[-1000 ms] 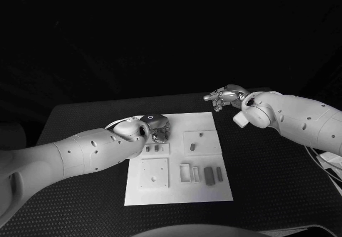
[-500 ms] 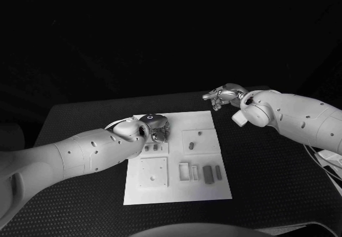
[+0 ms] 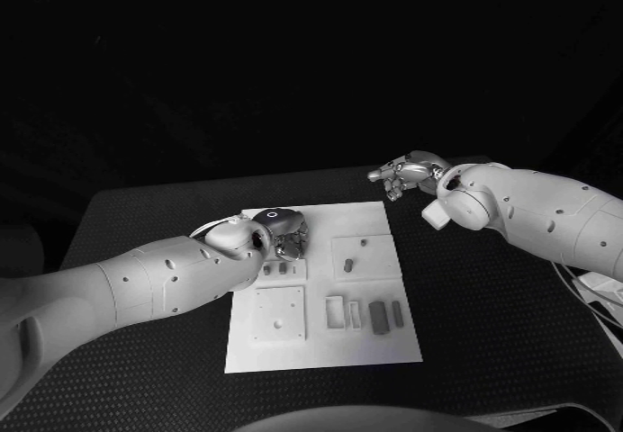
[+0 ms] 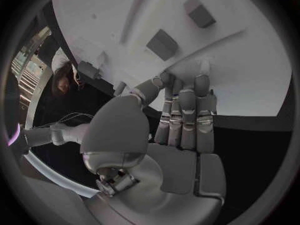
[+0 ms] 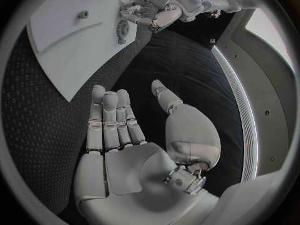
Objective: Assemble the parts on the task board
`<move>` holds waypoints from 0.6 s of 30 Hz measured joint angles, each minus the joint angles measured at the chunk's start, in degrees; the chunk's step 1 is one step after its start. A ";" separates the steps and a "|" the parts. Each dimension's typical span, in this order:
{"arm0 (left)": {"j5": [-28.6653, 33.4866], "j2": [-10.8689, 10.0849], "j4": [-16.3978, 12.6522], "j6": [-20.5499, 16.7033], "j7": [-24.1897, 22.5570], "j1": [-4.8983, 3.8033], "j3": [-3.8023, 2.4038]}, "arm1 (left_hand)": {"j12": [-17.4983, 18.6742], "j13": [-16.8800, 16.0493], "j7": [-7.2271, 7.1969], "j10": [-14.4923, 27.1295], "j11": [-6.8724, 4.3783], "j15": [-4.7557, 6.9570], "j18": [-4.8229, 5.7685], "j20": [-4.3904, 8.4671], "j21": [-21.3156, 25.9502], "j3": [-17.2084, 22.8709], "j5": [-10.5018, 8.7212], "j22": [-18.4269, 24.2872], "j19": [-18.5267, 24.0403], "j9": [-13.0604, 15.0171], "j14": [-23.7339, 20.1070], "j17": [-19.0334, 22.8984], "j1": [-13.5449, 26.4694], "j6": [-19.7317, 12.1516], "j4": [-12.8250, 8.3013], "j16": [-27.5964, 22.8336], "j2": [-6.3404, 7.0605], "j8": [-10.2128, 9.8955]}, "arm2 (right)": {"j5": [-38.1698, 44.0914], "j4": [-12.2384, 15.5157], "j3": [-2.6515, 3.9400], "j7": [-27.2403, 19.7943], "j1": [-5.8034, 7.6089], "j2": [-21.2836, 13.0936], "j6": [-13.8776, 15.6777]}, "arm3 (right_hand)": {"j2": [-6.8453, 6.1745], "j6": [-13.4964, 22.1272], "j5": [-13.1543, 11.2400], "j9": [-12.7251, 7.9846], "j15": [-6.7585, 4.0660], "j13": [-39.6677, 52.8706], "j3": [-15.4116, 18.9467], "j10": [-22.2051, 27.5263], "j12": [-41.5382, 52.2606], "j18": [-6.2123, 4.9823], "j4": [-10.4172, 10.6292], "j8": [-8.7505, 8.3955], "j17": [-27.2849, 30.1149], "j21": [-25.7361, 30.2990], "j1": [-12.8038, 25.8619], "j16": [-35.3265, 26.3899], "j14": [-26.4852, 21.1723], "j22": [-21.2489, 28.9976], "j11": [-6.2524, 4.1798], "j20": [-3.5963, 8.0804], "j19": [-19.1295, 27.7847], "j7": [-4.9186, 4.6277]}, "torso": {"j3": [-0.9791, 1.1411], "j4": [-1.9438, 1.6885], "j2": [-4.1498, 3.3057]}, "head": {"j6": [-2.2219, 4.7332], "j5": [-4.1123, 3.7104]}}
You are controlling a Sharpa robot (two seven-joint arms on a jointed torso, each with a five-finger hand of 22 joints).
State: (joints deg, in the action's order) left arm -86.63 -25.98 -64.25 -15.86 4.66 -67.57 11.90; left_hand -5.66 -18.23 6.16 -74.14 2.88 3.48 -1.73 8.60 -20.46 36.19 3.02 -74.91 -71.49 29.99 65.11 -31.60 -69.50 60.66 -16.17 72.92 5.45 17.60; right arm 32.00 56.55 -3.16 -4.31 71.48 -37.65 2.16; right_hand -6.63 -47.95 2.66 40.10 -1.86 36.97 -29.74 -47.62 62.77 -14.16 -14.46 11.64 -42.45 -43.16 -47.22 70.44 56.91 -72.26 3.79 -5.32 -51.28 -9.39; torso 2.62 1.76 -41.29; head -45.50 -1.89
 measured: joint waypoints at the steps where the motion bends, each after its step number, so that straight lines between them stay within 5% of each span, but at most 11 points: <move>1: 0.00 -0.02 -0.02 -0.23 -0.03 0.04 0.00 | -0.10 -0.04 -0.17 -0.29 -0.25 0.19 0.01 0.14 0.00 0.30 -0.15 0.00 -0.14 0.15 0.19 0.02 -0.10 0.31 -0.03 0.03 -0.09 0.21 | 0.00 -0.01 0.00 0.00 0.00 0.02 0.00 | 0.00 0.00 0.00 0.00 0.00 0.00 0.00 0.00 0.00 0.01 0.00 0.00 0.00 0.00 0.00 0.00 0.00 0.00 0.00 0.00 0.00 0.00 | -0.02 -0.01 0.00 | 0.03 0.00; 18: 0.63 -1.66 -0.55 -3.57 -1.53 0.39 -0.08 | -0.15 -0.04 -0.45 -1.00 -0.54 0.51 0.45 0.52 -0.44 0.56 -0.21 0.01 -0.71 0.62 0.93 0.11 -0.87 0.65 -0.10 0.03 0.20 0.54 | 0.00 0.00 0.00 -0.02 0.00 0.00 0.00 | 0.00 0.15 0.00 0.00 0.00 -0.11 0.00 0.00 0.00 0.00 0.00 0.00 0.00 0.00 0.00 0.00 0.00 -0.05 0.00 0.00 0.00 -0.14 | 0.01 -0.01 0.03 | 0.41 0.05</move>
State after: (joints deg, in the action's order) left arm -85.99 -27.64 -64.80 -19.43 3.13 -67.18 11.82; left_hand -5.81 -18.26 5.71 -75.14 2.35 3.98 -1.28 9.13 -20.90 36.75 2.81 -74.90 -72.20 30.61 66.04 -31.49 -70.36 61.31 -16.27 72.94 5.65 18.14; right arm 32.00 56.55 -3.16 -4.32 71.48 -37.65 2.16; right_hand -6.63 -47.81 2.66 40.10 -1.86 36.86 -29.74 -47.62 62.76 -14.16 -14.46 11.64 -42.45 -43.16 -47.22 70.44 56.91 -72.31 3.79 -5.32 -51.28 -9.53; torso 2.63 1.75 -41.26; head -45.09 -1.84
